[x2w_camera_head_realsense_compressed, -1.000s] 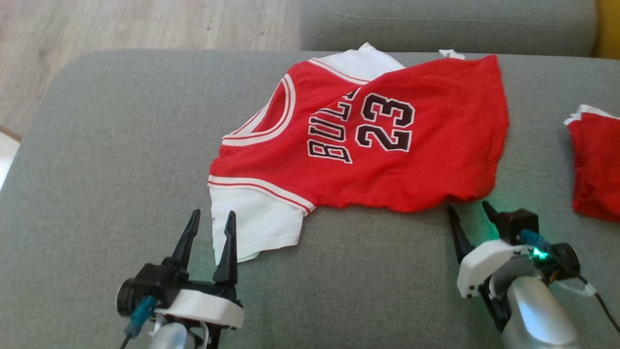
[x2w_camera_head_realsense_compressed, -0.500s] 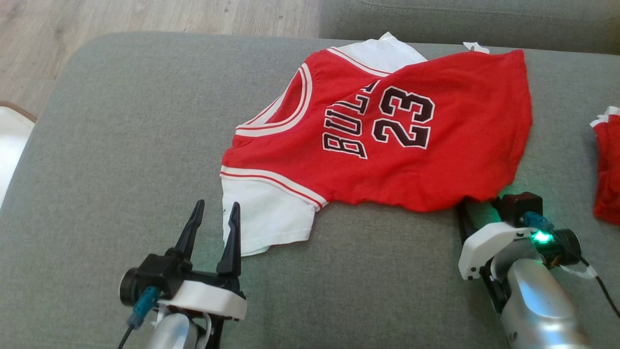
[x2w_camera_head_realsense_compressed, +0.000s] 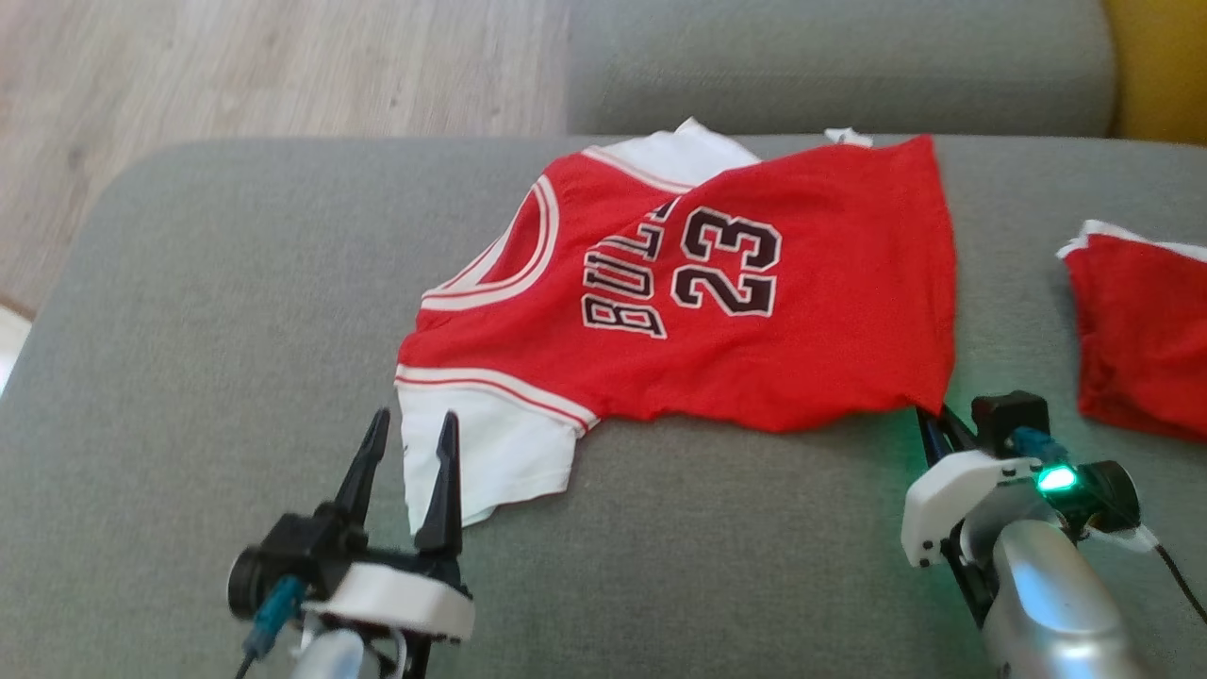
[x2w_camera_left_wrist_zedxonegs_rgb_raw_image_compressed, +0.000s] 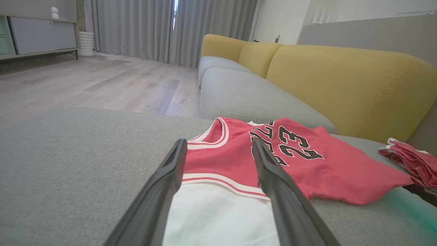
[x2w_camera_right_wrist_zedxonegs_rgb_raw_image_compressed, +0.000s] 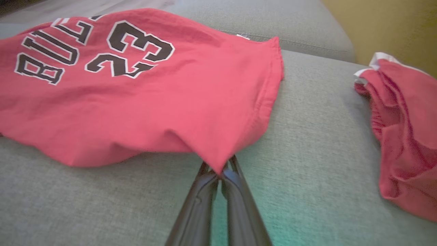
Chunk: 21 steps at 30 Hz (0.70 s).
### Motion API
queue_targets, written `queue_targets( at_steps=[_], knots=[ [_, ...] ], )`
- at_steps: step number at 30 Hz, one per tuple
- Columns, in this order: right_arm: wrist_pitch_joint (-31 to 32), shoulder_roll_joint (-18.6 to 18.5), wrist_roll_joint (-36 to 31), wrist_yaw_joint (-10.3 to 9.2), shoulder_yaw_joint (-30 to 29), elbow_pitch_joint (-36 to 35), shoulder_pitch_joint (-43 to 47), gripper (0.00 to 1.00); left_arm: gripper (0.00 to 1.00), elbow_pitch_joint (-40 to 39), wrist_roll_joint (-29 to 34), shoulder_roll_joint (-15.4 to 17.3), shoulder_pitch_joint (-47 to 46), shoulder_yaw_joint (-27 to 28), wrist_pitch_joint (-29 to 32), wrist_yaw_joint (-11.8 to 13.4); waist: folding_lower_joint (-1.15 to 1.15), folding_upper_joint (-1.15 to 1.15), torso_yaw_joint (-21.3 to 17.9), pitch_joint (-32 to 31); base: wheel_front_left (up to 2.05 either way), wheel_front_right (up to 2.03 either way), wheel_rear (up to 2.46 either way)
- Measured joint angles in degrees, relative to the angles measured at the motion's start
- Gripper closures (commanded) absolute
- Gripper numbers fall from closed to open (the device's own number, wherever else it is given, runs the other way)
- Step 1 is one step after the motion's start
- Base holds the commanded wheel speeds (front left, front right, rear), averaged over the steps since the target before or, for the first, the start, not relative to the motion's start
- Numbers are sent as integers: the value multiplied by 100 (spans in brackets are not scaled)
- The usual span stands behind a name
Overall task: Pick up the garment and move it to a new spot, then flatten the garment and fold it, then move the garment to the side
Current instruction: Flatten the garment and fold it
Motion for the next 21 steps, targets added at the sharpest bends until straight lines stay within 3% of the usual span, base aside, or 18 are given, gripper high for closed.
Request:
queue_targets(
  at_steps=[13,15,21],
  knots=[
    [1354,-90,-758,0,-162,-1039,605,100,0,-111,-167,2,391,62,0,140,-1,0,-351,-535,0,0,0],
    [1528,-172,-880,0,-386,-1341,683,0,0,-136,-172,2,433,36,0,143,0,0,-367,-557,0,0,0],
    [1861,-103,-1033,0,-866,-2169,901,0,0,-176,-224,2,483,-37,0,192,0,0,-361,-558,0,0,0]
  ],
)
